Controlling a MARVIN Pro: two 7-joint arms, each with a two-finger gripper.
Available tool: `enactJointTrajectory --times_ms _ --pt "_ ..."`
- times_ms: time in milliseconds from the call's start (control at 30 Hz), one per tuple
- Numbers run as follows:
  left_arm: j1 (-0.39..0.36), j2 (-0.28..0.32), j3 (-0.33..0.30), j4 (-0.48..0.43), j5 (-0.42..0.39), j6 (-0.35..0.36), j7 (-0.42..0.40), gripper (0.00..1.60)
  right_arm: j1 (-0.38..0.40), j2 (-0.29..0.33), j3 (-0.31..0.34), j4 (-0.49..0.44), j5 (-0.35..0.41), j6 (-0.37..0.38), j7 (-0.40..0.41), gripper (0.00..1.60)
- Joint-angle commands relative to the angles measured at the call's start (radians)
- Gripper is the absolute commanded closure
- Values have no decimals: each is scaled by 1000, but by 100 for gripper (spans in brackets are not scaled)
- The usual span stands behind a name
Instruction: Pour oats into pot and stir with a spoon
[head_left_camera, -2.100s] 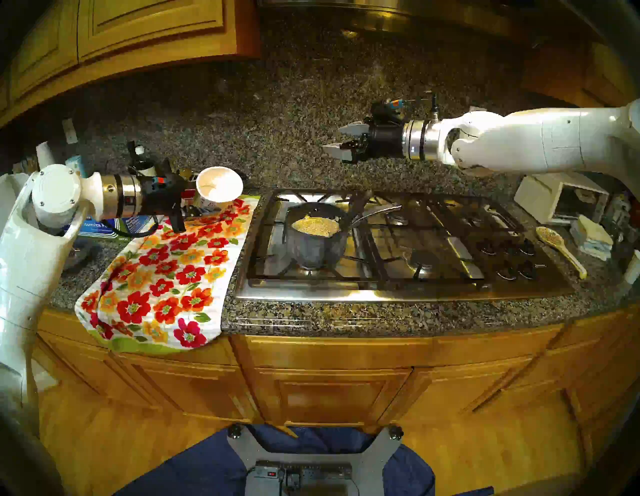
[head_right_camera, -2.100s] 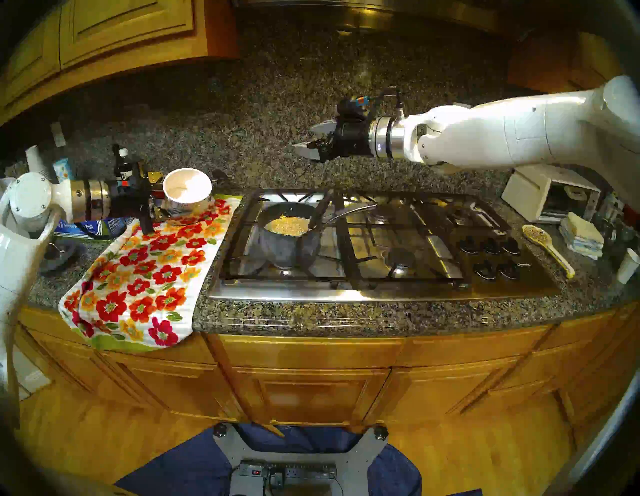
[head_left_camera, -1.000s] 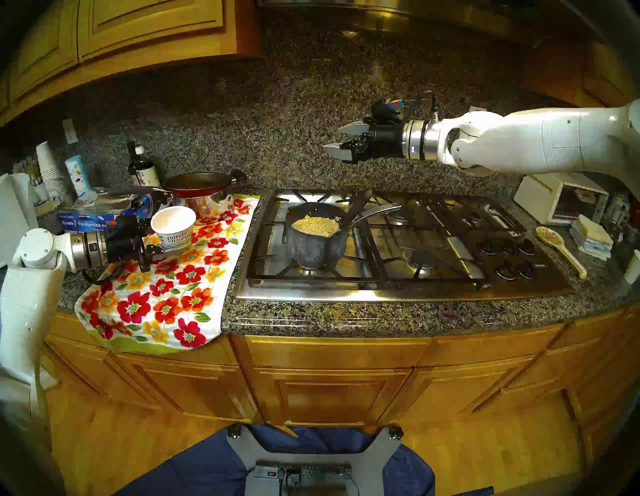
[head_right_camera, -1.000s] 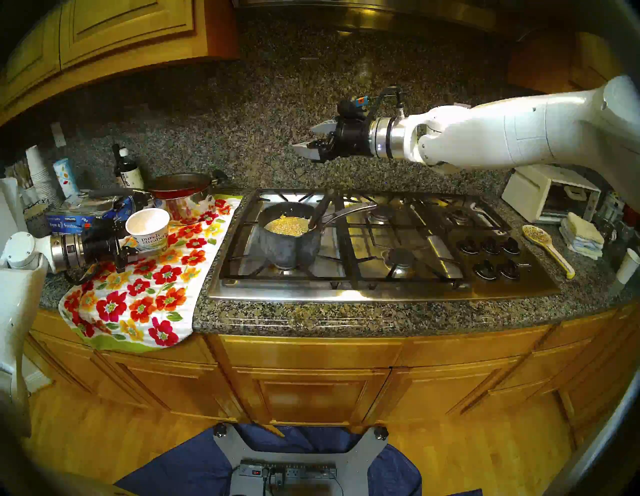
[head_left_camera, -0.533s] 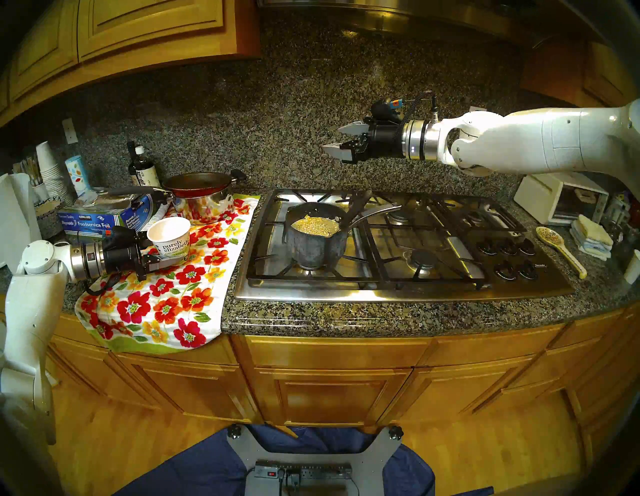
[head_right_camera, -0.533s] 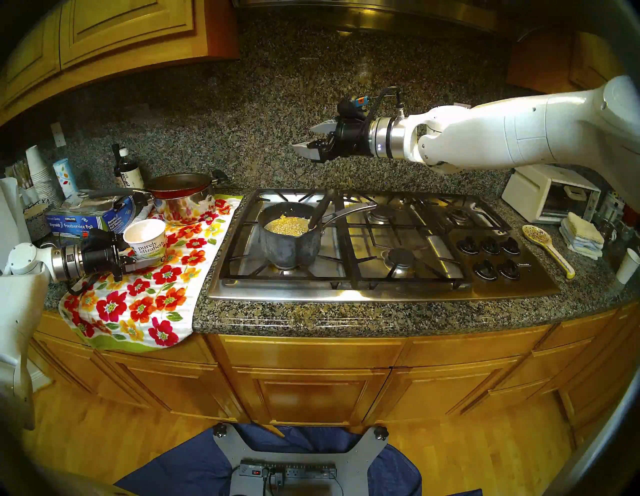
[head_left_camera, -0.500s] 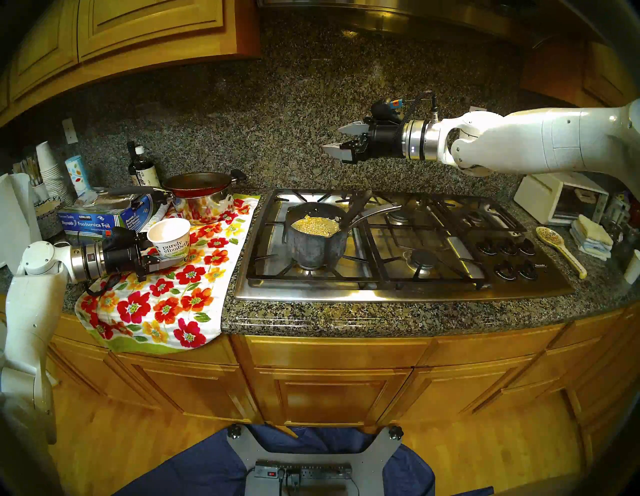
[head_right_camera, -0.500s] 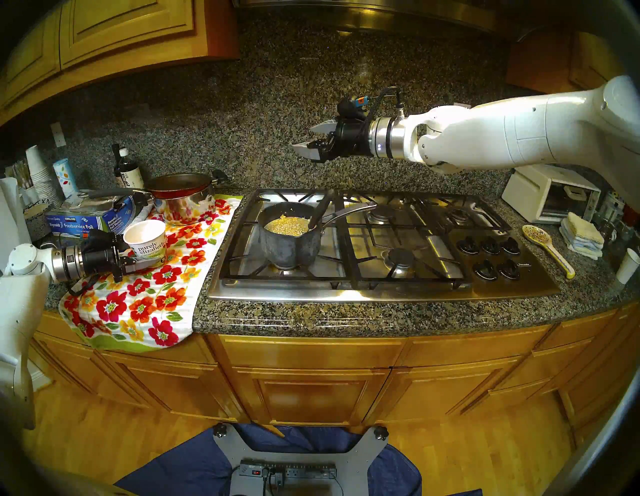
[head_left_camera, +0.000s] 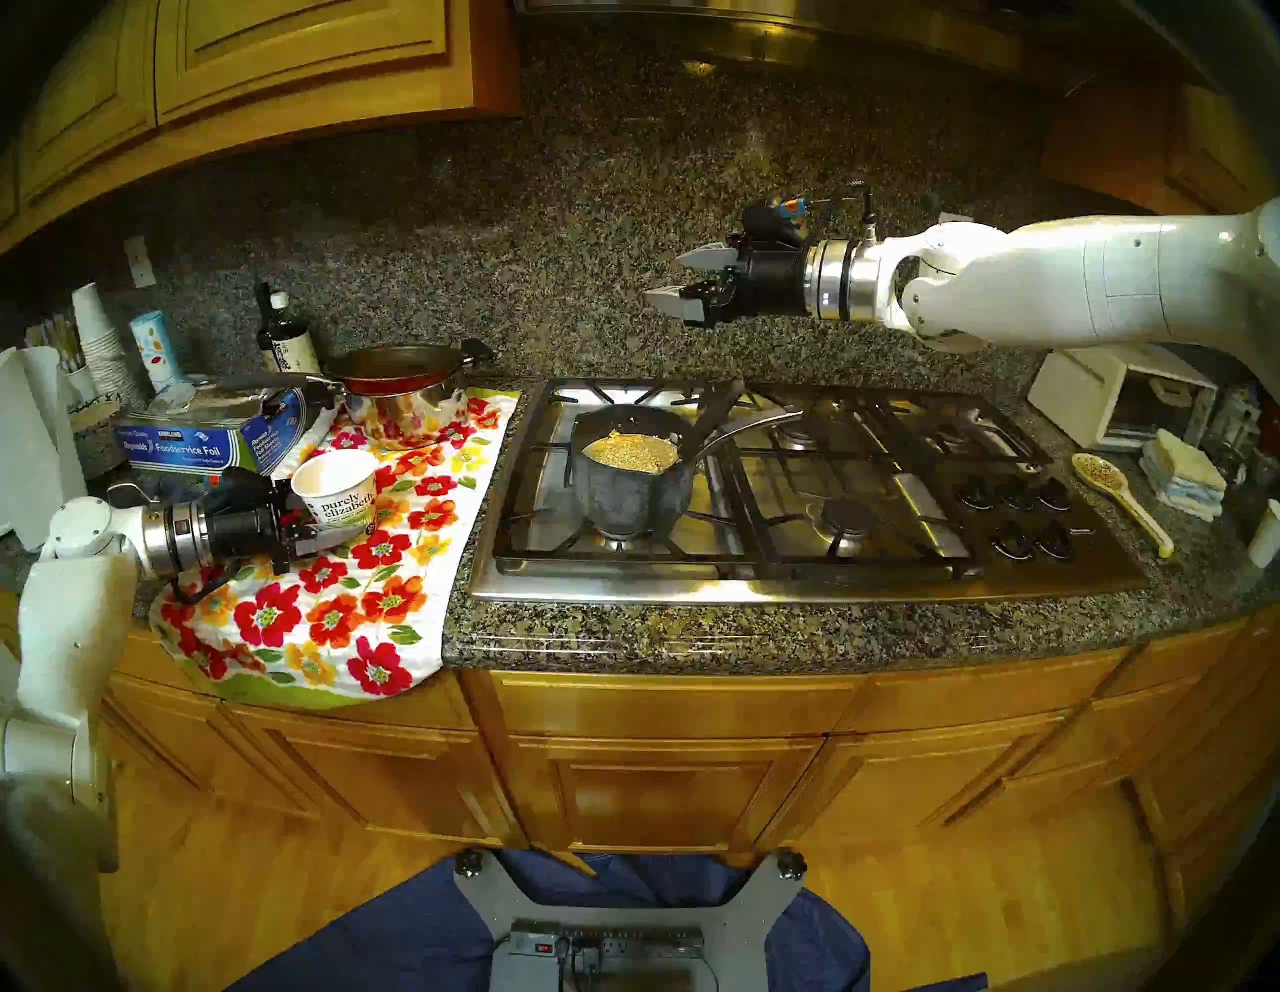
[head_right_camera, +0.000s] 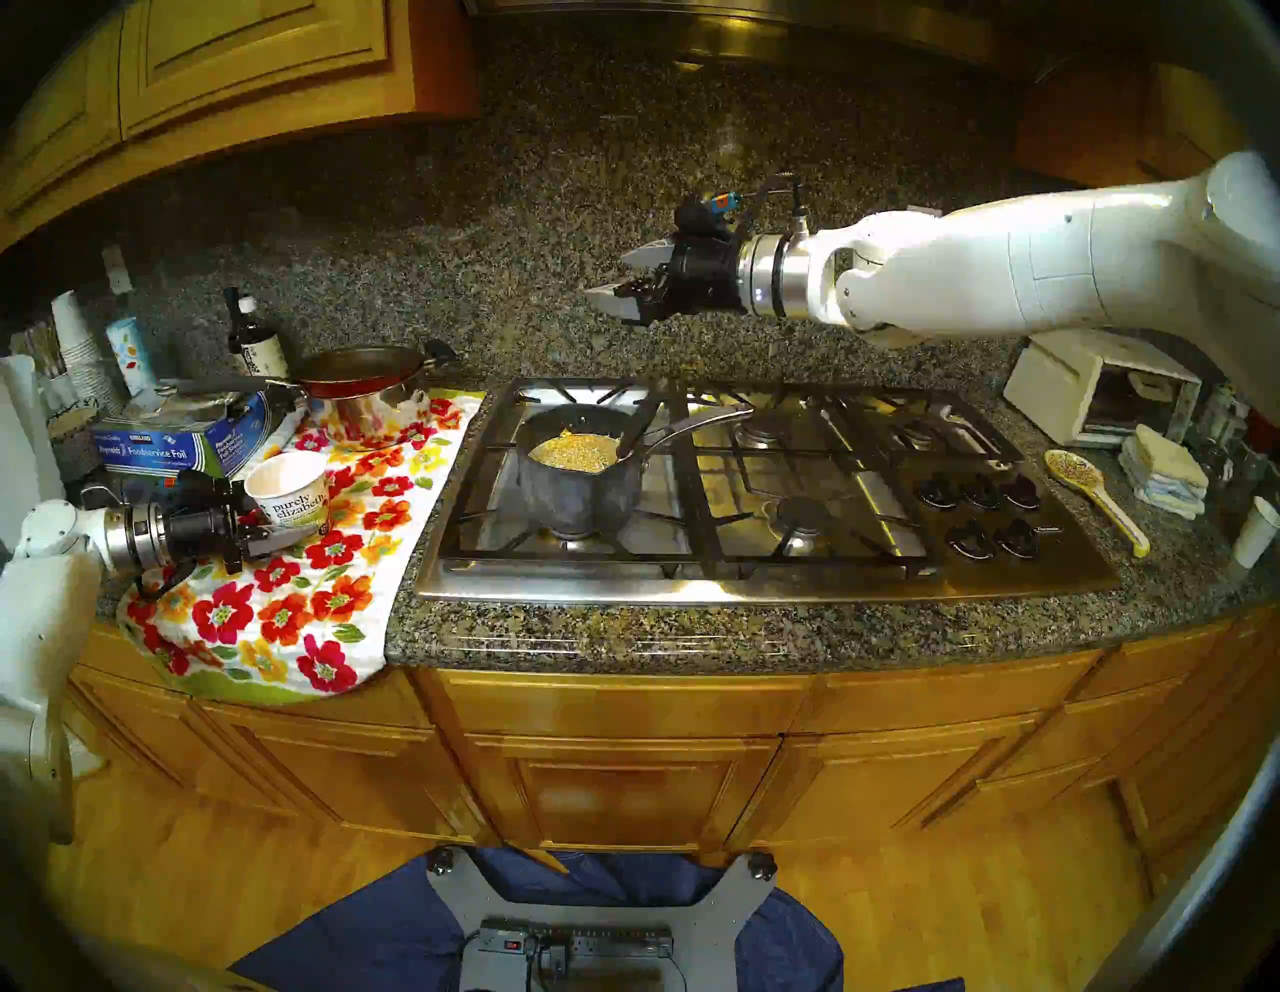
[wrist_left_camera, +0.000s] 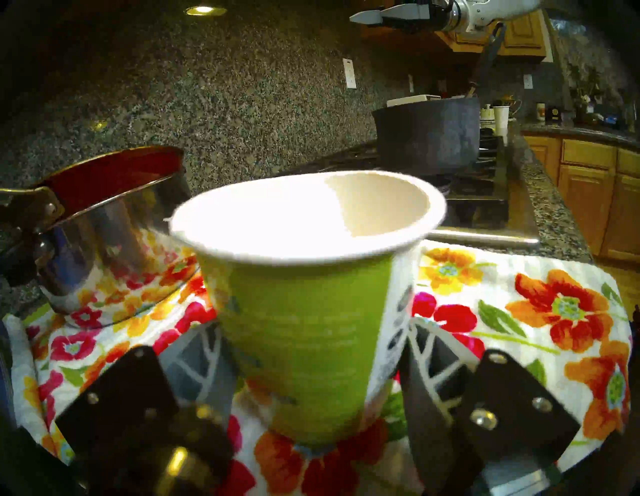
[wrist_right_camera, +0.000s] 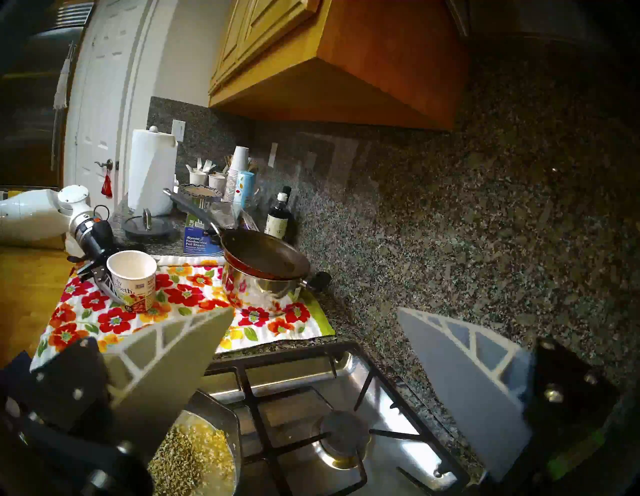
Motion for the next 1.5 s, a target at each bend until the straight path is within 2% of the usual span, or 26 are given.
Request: enactJointTrajectory --times_ms 0,67,833,1000,1467 --pt "-41 21 -13 -15 -20 -31 1 4 37 -1 21 13 4 -4 1 0" --pt "-39 23 -15 -16 -24 -33 1 0 37 -1 21 13 4 -4 1 0" --pt "81 85 -47 -79 -74 -94 1 0 37 -1 21 13 4 -4 1 0" --pt "76 93 -47 -53 -66 -110 1 0 37 -1 21 13 4 -4 1 0" --pt "1 117 -8 66 -24 -164 1 0 37 -1 21 13 4 -4 1 0"
